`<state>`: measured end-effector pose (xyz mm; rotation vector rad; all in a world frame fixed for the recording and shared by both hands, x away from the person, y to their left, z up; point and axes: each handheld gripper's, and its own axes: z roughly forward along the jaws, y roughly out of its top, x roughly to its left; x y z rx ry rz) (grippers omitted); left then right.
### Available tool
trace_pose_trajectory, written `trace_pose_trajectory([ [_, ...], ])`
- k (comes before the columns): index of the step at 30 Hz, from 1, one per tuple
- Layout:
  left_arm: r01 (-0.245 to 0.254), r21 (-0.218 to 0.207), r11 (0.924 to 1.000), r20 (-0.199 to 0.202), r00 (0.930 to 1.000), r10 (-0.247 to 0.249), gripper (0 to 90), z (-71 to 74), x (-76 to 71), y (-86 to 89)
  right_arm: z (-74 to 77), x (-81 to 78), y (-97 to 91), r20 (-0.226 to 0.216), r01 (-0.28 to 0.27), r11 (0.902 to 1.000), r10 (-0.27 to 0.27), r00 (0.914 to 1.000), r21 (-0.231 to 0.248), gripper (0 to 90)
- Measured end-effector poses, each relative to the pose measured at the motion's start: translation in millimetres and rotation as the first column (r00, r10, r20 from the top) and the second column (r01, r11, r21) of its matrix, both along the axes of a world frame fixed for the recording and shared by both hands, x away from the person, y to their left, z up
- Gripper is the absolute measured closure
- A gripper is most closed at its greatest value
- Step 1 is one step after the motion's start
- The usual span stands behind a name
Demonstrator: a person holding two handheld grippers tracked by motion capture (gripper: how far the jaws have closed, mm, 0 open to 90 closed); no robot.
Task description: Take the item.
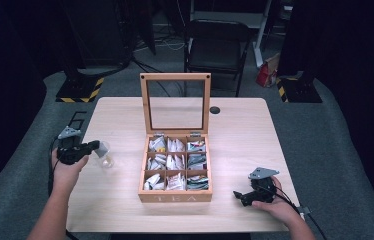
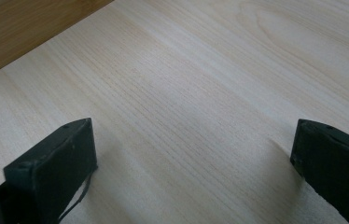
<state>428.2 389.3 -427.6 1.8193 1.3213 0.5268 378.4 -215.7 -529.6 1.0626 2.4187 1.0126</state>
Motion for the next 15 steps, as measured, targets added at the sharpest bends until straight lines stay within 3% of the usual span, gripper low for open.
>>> trace_pose_trajectory([
  [15, -0.003, 0.003, 1.0000, -0.014, 0.9999, 0.003, 86.1, -4.7, -0.1, 0.2, -0.2, 0.1, 0.1, 0.001, -0.001, 1.0000, 0.001, 1.0000, 0.003, 0.0],
])
